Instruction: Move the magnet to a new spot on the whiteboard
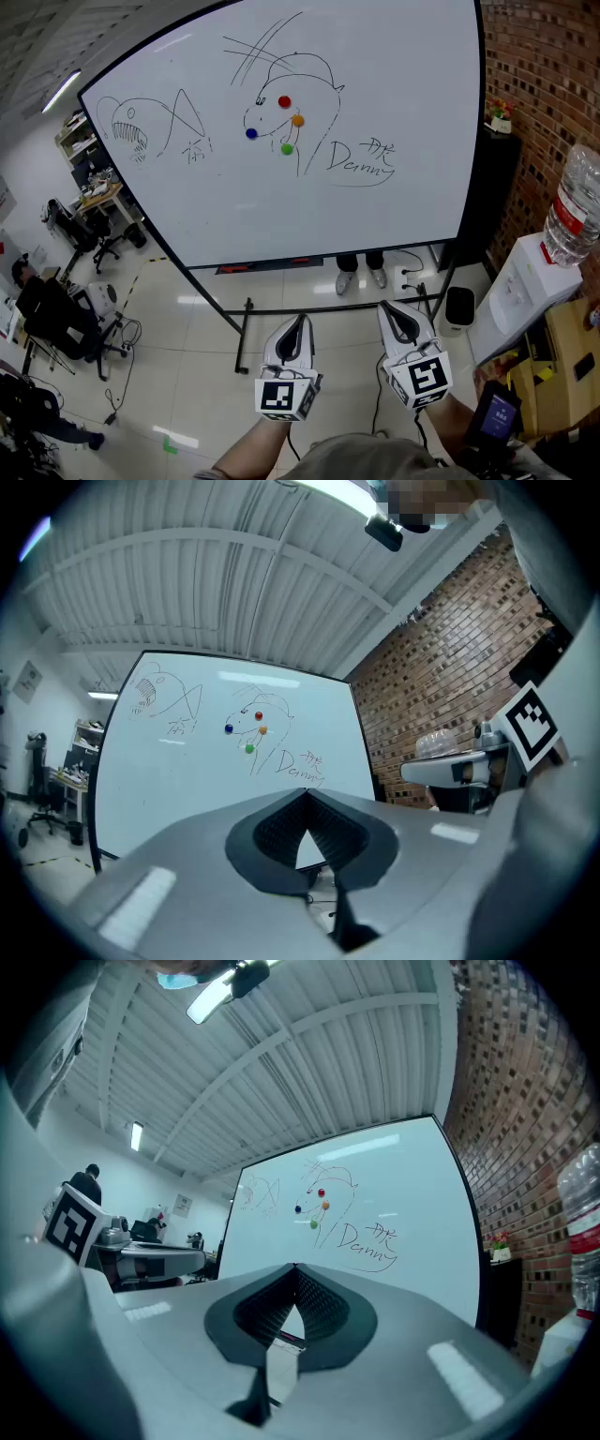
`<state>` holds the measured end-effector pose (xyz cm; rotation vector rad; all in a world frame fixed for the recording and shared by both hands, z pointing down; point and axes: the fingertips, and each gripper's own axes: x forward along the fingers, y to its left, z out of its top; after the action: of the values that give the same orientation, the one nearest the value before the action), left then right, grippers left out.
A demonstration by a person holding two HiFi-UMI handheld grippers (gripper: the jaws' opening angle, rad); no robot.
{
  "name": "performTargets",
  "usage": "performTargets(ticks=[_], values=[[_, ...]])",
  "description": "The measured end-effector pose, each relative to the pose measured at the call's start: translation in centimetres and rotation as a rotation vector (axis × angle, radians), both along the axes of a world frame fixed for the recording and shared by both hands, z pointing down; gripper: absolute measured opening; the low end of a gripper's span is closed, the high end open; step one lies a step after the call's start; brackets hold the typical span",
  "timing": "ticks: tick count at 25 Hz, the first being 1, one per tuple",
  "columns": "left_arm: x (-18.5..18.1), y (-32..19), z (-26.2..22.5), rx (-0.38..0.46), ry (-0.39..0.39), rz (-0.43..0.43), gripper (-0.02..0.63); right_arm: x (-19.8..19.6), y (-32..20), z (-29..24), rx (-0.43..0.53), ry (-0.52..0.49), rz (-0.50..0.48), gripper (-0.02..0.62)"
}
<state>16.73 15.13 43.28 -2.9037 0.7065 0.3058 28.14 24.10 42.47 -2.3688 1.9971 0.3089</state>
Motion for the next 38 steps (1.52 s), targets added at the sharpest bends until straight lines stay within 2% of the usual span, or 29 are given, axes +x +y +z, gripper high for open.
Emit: performTargets(ticks=[8, 16, 25, 32, 38], values=[[3.1, 0.9, -0.2, 0.009, 0.005, -0.037, 0.002, 2.7, 0.2, 0.8, -0.009, 0.001, -0.044, 0.008], [4.7, -2.0, -0.2, 0.008, -0.005, -0.053, 0.002, 4.2, -3.1, 1.5, -0.017, -0.001, -0.069, 0.008], [7.5, -13.0, -1.8, 0.052, 0.037, -0.019, 0.002, 6.7, -13.1, 0.7, -0.026, 0.054, -0.013, 0.008], [9.4, -22.6, -5.7, 0.074, 0.061, 0.052, 0.002, 8.1, -22.4, -3.4, 0.025, 0.116, 0.061, 0.008], [10.9, -27.7, -8.1, 0.120, 0.068, 0.100, 0.000, 8.6, -27.7, -5.8, 0.072, 0.152, 0.109, 0.008]])
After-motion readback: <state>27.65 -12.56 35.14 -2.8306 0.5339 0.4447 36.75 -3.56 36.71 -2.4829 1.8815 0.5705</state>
